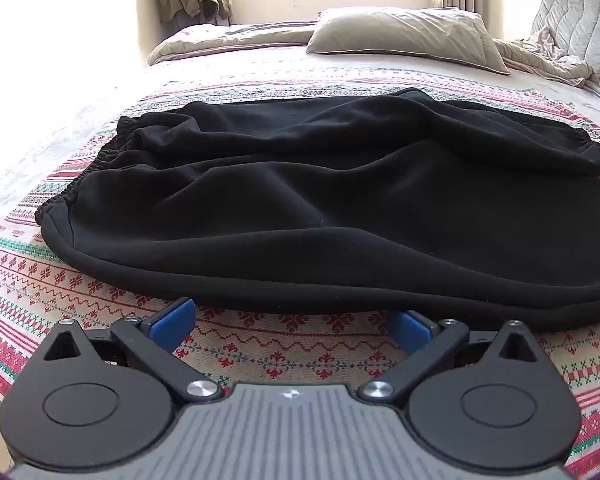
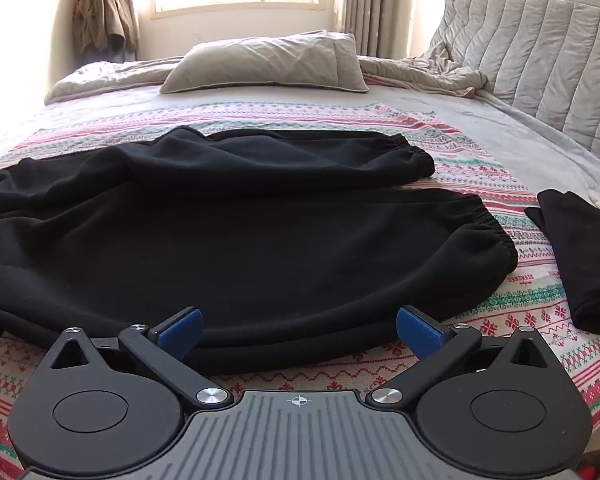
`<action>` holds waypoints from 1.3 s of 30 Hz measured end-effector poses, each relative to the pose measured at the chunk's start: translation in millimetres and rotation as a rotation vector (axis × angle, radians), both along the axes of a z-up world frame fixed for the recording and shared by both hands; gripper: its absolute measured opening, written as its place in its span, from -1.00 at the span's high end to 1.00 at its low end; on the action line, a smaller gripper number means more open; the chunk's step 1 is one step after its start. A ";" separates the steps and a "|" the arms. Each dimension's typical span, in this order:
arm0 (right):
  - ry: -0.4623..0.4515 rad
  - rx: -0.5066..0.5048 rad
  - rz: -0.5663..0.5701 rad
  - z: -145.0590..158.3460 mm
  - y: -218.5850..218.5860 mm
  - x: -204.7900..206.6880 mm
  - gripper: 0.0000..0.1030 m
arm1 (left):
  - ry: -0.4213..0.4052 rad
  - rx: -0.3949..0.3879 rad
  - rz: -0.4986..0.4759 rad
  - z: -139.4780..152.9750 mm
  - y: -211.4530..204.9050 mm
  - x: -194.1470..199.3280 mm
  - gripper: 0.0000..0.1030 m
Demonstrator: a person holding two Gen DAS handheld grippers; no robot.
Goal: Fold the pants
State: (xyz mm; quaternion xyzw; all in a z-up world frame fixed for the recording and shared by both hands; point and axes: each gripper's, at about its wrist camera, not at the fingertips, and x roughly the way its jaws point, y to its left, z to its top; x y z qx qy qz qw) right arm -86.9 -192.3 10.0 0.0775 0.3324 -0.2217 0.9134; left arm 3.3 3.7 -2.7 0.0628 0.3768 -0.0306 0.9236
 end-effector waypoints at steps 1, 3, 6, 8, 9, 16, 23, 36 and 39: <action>0.001 0.001 -0.001 0.1 -0.1 0.0 -1.00 | -0.001 0.000 -0.001 -0.1 1.1 -0.2 -1.00; 0.001 0.002 -0.003 1.5 0.8 -0.5 -1.00 | -0.004 0.002 -0.001 0.3 0.6 -2.2 -1.00; 0.002 0.001 0.002 1.5 2.0 -0.9 -1.00 | -0.006 0.003 -0.005 -0.2 1.5 -2.4 -1.00; 0.005 0.000 0.007 1.1 2.7 -0.8 -1.00 | -0.007 0.005 -0.004 -1.0 -0.6 -2.7 -1.00; 0.007 0.000 0.009 1.0 3.2 -0.8 -1.00 | -0.007 0.005 -0.003 -1.1 -0.5 -2.7 -1.00; 0.011 0.000 0.023 1.7 3.6 -0.2 -1.00 | -0.010 0.007 -0.005 -3.2 -3.2 -3.6 -1.00; 0.012 0.001 0.022 2.5 3.8 0.5 -1.00 | -0.012 0.006 -0.010 -3.8 -3.2 -4.8 -1.00; 0.025 -0.002 0.030 0.2 4.4 3.4 -1.00 | -0.016 0.003 -0.013 -2.2 -3.5 -6.8 -1.00; 0.027 -0.004 0.029 -0.3 3.3 4.5 -1.00 | -0.016 0.001 -0.014 -1.6 -3.1 -7.1 -1.00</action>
